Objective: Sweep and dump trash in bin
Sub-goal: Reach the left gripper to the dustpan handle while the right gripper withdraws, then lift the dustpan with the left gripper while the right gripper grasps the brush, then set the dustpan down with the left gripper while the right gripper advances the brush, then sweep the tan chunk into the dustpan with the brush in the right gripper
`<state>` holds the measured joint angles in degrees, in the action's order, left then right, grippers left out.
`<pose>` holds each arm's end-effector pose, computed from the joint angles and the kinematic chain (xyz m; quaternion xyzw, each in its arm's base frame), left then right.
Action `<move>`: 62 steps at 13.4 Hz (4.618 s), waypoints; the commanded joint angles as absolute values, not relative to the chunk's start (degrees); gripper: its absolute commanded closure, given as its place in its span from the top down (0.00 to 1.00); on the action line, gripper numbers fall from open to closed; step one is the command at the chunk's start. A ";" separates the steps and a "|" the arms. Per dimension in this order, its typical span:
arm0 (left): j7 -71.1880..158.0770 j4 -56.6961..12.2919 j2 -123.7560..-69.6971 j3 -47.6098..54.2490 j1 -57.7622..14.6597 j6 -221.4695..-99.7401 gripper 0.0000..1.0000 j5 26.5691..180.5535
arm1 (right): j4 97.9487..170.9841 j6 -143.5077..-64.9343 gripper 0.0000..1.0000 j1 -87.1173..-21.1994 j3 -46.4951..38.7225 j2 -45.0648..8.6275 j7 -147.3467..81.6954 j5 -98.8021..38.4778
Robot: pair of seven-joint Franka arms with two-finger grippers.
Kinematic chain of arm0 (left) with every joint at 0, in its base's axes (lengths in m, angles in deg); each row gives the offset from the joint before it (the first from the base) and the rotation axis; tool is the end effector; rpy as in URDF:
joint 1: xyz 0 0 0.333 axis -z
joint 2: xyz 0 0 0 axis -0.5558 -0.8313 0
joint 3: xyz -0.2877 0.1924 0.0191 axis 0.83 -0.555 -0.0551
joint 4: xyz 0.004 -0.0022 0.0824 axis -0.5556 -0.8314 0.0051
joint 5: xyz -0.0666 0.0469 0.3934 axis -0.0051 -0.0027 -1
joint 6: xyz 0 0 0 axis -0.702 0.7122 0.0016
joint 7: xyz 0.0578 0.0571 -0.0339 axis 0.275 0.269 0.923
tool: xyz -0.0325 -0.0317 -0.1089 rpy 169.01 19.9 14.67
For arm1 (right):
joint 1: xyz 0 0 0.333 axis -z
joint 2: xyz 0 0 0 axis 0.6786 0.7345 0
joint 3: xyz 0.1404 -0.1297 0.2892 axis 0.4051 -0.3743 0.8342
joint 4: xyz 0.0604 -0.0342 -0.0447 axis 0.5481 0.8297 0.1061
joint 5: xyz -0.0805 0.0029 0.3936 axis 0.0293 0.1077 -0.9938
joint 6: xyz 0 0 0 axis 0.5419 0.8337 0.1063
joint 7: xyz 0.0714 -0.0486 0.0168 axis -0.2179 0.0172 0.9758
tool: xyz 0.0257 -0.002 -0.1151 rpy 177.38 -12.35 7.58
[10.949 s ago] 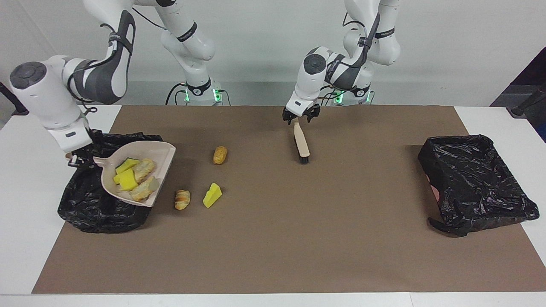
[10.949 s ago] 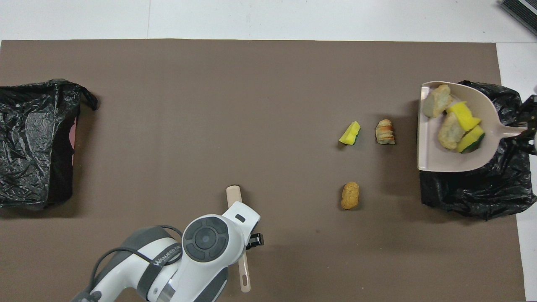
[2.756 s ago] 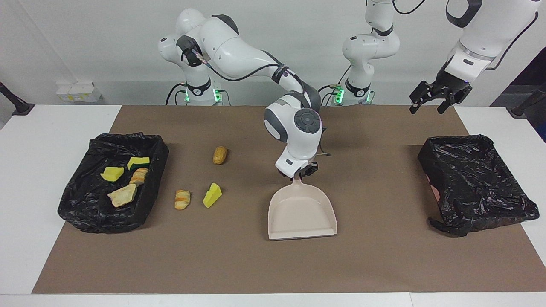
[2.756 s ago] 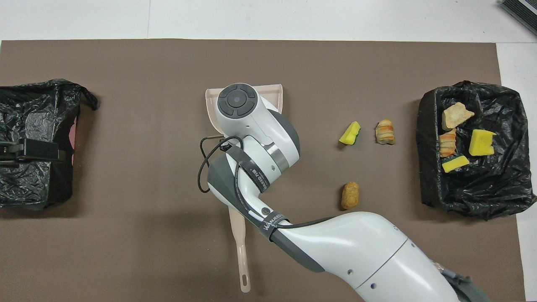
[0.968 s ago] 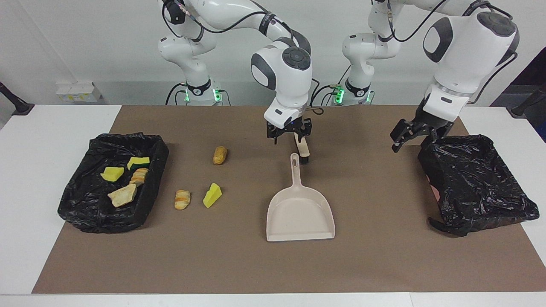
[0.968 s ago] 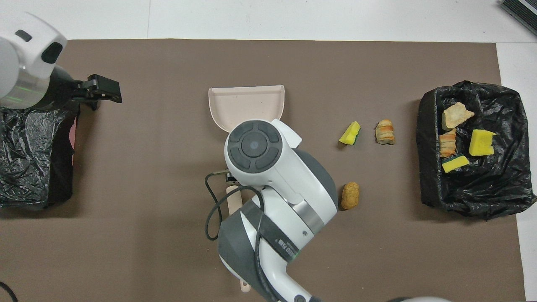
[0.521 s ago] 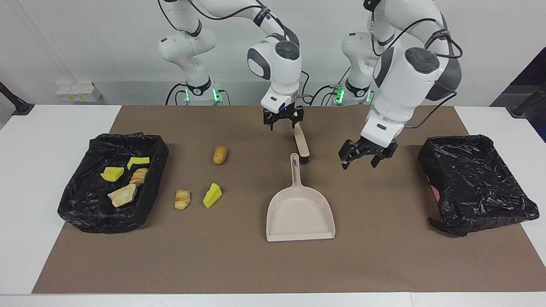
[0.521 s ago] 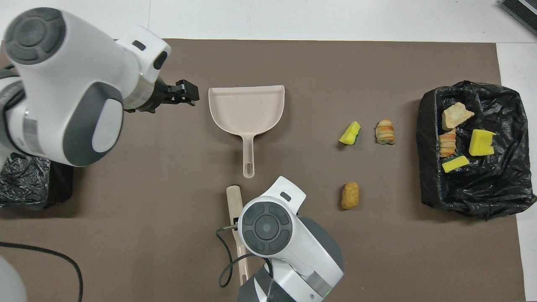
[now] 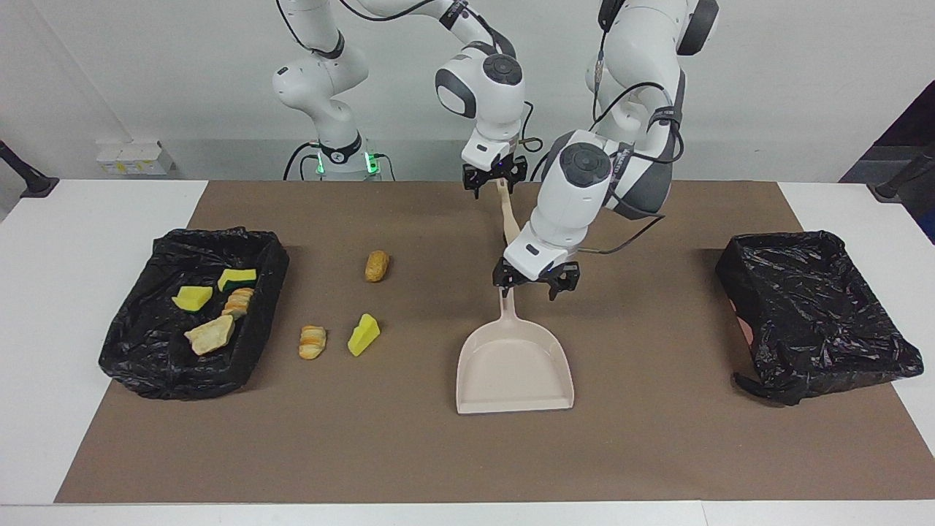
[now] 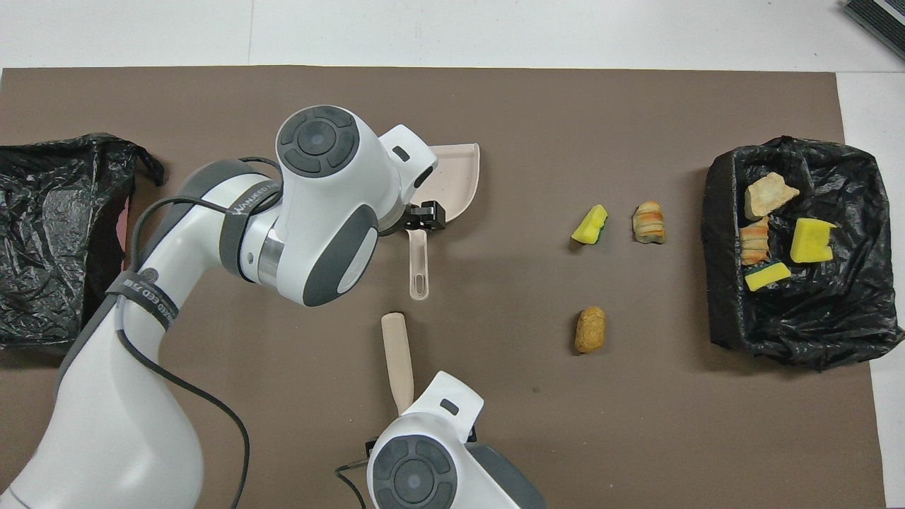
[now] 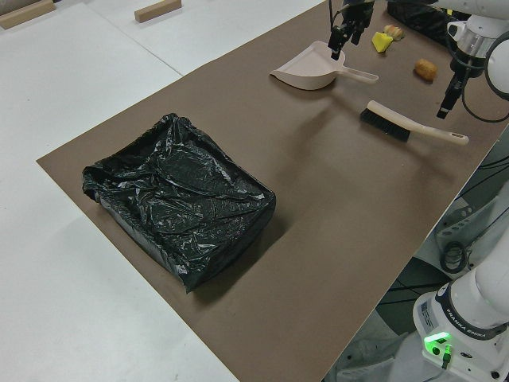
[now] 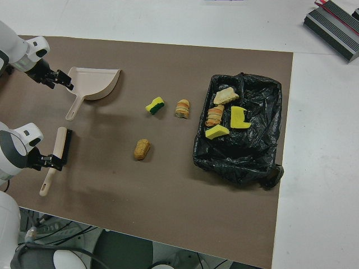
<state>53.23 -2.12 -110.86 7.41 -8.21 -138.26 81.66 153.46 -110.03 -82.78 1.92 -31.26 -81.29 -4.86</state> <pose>0.5970 -0.3729 0.4261 0.9972 -0.0469 -0.0022 0.0576 0.3278 0.4426 0.4006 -0.9954 -0.0847 0.0406 0.0192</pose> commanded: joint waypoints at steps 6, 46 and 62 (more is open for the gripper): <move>56.30 -5.55 -115.15 5.74 -3.44 -141.84 1.00 80.53 | 156.22 -115.65 0.74 -86.33 1.83 -28.29 -82.05 -5.90; -9.97 -36.66 -85.96 5.92 -14.52 -135.77 0.00 70.34 | 176.52 -95.78 0.00 -60.05 1.57 -57.29 -92.76 -4.05; -3.65 -39.21 -85.96 5.83 -12.59 -138.68 0.00 68.23 | 150.96 -109.84 0.00 -67.34 2.18 -23.90 -94.44 -5.28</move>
<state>-5.24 -37.59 -87.58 6.41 -13.14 -137.32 69.50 156.17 -109.04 -66.69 1.62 -29.21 -95.36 -4.80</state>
